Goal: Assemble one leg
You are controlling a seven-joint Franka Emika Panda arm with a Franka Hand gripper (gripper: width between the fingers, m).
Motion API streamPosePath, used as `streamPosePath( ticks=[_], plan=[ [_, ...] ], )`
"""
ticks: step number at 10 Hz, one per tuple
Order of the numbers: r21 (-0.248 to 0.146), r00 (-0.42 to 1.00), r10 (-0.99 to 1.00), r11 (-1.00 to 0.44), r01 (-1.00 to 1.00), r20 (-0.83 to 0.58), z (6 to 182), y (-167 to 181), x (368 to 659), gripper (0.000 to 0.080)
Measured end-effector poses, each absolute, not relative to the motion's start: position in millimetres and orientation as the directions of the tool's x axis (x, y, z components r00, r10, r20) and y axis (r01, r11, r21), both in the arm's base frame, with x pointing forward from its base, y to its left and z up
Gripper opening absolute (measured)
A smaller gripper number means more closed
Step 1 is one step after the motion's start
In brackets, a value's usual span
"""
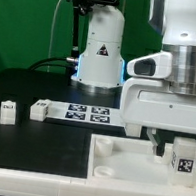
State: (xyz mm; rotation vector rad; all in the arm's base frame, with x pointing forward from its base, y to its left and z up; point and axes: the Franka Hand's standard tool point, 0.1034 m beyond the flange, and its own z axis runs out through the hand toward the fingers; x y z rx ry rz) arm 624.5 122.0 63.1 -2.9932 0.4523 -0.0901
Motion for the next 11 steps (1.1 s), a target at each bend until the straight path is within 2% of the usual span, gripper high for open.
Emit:
streamPosePath(
  ticks=[3, 5, 6, 7, 8, 11],
  plan=[
    [-0.082, 0.996, -0.022, -0.997, -0.015, 0.086, 63.9, 120.2, 626.6, 0.0649],
    [-0.082, 0.996, -0.024, -0.996, -0.017, 0.086, 63.9, 120.2, 626.6, 0.0623],
    [-0.082, 0.996, -0.024, -0.996, -0.017, 0.086, 63.9, 120.2, 626.6, 0.0441],
    [-0.082, 0.996, -0.024, -0.996, -0.017, 0.086, 63.9, 120.2, 626.6, 0.0441],
    [-0.082, 0.996, -0.024, -0.996, -0.017, 0.086, 63.9, 120.0, 626.6, 0.0286],
    [-0.088, 0.993, -0.09, -0.993, -0.083, 0.08, 64.0, 119.7, 626.8, 0.029]
  ],
)
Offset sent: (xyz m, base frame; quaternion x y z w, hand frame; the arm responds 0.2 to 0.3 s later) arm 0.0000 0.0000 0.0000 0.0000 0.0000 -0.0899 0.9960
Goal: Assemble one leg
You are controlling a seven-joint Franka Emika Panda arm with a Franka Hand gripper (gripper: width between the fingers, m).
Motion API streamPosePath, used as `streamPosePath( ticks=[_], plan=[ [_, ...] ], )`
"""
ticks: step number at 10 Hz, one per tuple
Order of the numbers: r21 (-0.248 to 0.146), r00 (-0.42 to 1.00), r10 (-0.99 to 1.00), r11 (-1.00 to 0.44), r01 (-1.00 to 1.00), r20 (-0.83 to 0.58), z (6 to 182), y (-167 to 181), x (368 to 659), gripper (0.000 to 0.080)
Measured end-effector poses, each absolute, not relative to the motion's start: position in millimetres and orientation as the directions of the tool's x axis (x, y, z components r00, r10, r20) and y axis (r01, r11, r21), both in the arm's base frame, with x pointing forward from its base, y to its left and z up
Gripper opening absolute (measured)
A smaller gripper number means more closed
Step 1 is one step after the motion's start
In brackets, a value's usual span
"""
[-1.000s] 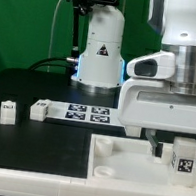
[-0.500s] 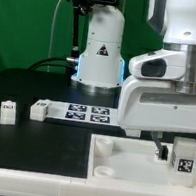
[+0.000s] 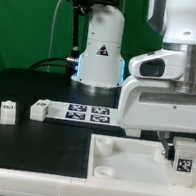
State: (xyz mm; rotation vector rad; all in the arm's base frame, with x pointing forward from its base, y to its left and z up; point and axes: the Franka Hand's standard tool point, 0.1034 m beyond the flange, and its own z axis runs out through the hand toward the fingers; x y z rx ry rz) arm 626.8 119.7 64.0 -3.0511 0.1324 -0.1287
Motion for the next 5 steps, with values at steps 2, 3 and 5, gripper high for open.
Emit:
streamPosePath(
  ticks=[2, 3, 5],
  plan=[
    [-0.103, 0.947, -0.314, -0.946, -0.307, 0.068, 65.1, 118.5, 626.8, 0.029],
    [-0.101, 0.918, -0.391, -0.918, -0.384, 0.061, 64.2, 113.4, 626.0, 0.029],
    [-0.089, 0.836, -0.547, -0.836, -0.542, 0.047, 63.5, 101.9, 624.5, 0.0294]
  ],
)
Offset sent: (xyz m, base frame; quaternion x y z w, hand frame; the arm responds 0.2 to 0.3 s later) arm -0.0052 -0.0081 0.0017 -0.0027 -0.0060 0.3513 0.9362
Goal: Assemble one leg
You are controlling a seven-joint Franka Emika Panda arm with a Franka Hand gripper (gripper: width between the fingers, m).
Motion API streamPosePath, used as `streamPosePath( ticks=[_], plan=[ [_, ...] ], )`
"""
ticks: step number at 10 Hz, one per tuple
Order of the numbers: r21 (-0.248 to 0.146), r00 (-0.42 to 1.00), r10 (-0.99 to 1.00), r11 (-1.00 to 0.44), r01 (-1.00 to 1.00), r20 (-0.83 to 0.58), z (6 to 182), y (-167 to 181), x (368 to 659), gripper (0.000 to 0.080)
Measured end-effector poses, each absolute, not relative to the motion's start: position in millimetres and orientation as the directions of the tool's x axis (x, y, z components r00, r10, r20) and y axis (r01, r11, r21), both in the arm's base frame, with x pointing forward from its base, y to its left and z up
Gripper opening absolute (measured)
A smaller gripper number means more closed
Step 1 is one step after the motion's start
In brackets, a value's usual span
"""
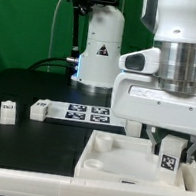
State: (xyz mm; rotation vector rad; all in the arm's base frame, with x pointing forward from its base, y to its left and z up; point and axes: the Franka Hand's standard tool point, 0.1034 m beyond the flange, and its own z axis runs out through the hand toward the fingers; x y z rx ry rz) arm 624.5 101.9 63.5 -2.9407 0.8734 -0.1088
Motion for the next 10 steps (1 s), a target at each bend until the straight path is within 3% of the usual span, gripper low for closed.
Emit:
streamPosePath(
  ticks=[3, 5, 6, 7, 8, 9, 10],
  plan=[
    [-0.074, 0.657, -0.752, -0.659, -0.749, 0.042, 63.3, 87.3, 622.9, 0.0308],
    [-0.069, 0.631, -0.774, -0.633, -0.771, 0.049, 63.3, 83.2, 622.5, 0.0308],
    [-0.069, 0.635, -0.771, -0.637, -0.768, 0.05, 62.7, 83.4, 622.4, 0.0392],
    [-0.069, 0.635, -0.771, -0.637, -0.768, 0.05, 62.6, 83.4, 622.3, 0.0527],
    [-0.069, 0.635, -0.771, -0.637, -0.768, 0.05, 62.5, 83.4, 622.3, 0.0527],
    [-0.068, 0.635, -0.771, -0.637, -0.768, 0.049, 62.4, 83.4, 622.2, 0.0626],
    [-0.068, 0.635, -0.771, -0.637, -0.768, 0.049, 62.3, 83.3, 622.2, 0.0643]
  ],
)
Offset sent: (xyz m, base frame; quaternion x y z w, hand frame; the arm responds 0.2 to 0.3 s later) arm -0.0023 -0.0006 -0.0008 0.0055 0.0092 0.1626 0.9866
